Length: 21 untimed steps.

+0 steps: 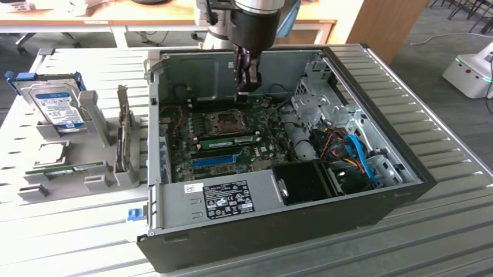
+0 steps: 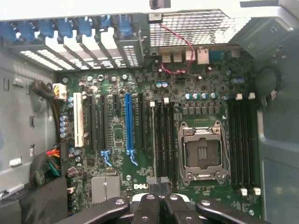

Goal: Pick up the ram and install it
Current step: 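Press down the ram until it locks into place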

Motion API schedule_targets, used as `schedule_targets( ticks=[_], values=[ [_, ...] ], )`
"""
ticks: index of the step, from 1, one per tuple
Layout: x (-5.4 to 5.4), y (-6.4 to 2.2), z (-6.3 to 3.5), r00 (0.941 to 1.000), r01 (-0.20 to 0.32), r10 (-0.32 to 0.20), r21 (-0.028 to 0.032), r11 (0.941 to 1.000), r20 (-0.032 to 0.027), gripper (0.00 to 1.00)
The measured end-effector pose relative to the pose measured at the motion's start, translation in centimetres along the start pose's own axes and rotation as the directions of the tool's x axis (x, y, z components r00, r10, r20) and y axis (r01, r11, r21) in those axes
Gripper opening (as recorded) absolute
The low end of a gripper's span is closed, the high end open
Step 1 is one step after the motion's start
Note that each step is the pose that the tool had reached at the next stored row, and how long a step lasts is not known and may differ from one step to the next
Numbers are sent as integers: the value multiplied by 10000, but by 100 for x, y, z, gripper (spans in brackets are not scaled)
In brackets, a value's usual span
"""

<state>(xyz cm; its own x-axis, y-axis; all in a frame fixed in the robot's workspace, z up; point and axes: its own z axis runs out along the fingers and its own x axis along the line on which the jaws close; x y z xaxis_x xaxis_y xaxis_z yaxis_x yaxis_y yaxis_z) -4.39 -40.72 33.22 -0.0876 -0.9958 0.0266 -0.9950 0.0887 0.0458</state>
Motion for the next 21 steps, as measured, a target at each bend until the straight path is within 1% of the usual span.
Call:
schedule_targets(
  ticks=[3,5,8,12,16,19,21],
  values=[
    [0,0,3,9991,-430,430,-12,9991,20,10],
    [0,0,5,9974,-723,723,-20,9974,33,10],
    [0,-1,8,9933,-1155,1155,-33,9933,51,10],
    [0,-1,13,9863,-1648,1648,-50,9863,72,10],
    [0,-1,17,9772,-2119,2120,-67,9773,89,10],
    [0,-1,21,9687,-2479,2480,-80,9687,106,10],
    [-1,-1,24,9619,-2731,2732,-90,9619,115,10]
  ],
)
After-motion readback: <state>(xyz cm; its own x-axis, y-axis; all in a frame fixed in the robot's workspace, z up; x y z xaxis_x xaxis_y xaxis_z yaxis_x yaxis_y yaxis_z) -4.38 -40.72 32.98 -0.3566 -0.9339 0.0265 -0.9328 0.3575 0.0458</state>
